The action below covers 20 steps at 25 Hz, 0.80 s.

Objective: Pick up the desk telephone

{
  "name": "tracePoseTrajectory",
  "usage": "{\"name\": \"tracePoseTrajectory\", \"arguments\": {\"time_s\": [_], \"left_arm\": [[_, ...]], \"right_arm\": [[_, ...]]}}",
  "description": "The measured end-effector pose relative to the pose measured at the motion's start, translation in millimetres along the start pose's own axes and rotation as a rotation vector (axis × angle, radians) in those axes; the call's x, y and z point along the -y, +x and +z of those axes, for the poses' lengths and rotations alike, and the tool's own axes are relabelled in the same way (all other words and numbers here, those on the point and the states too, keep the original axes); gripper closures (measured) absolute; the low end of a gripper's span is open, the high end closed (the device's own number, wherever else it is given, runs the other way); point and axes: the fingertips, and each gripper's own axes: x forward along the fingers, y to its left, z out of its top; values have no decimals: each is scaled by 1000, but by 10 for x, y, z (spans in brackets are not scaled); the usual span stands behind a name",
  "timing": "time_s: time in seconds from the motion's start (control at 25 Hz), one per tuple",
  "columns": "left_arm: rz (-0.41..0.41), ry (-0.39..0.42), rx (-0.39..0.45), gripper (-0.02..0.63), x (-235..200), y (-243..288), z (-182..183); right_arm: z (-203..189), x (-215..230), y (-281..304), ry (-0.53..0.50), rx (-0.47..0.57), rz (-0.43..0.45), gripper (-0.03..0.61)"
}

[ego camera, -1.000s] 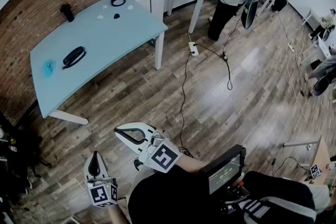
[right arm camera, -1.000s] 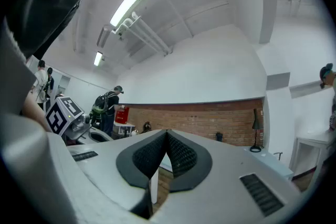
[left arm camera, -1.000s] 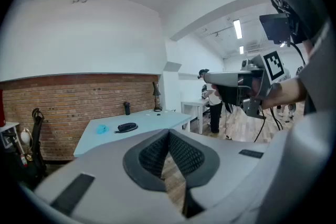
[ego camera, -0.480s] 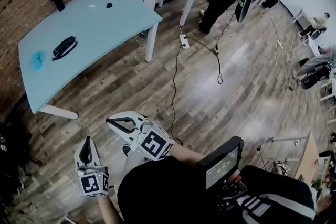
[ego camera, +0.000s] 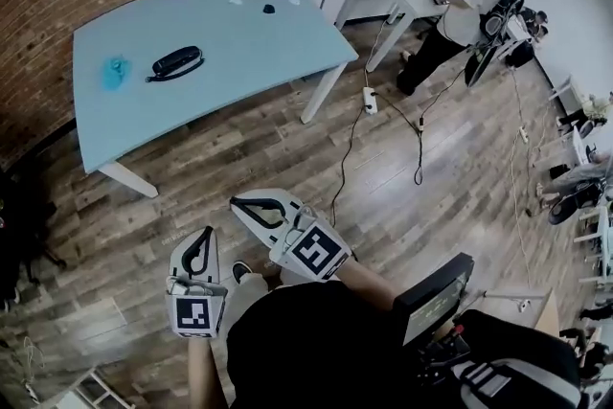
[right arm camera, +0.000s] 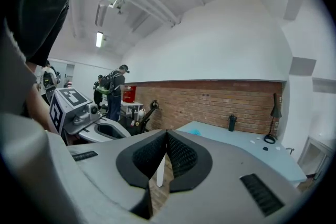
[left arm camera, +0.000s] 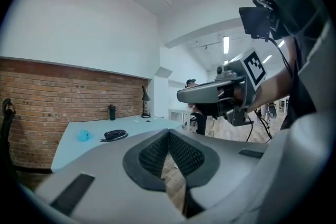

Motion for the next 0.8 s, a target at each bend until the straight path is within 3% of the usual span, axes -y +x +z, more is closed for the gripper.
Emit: {"name": "tracePoseTrajectory", "arguments": {"time_s": [0.2,0.32,0.44,0.64,0.8], "left_arm": [[20,-46,-30,591,-242,-14,-197],[40,-77,-52,591,-367,106,-255],[63,-71,-84,591,-546,322,-278],[104,-128,-110,591,-813,818,-269],[82,-108,-144,591,-810,1403,-101]], "right_arm": [[-156,-141,390,3,-47,73,574],[-196,-34,554,41,-18,97,574],[-260,239,758,69,-9,106,574],[-297,797,994,73,9,122,574],[-371,1369,1044,99,15,112,574]]}}
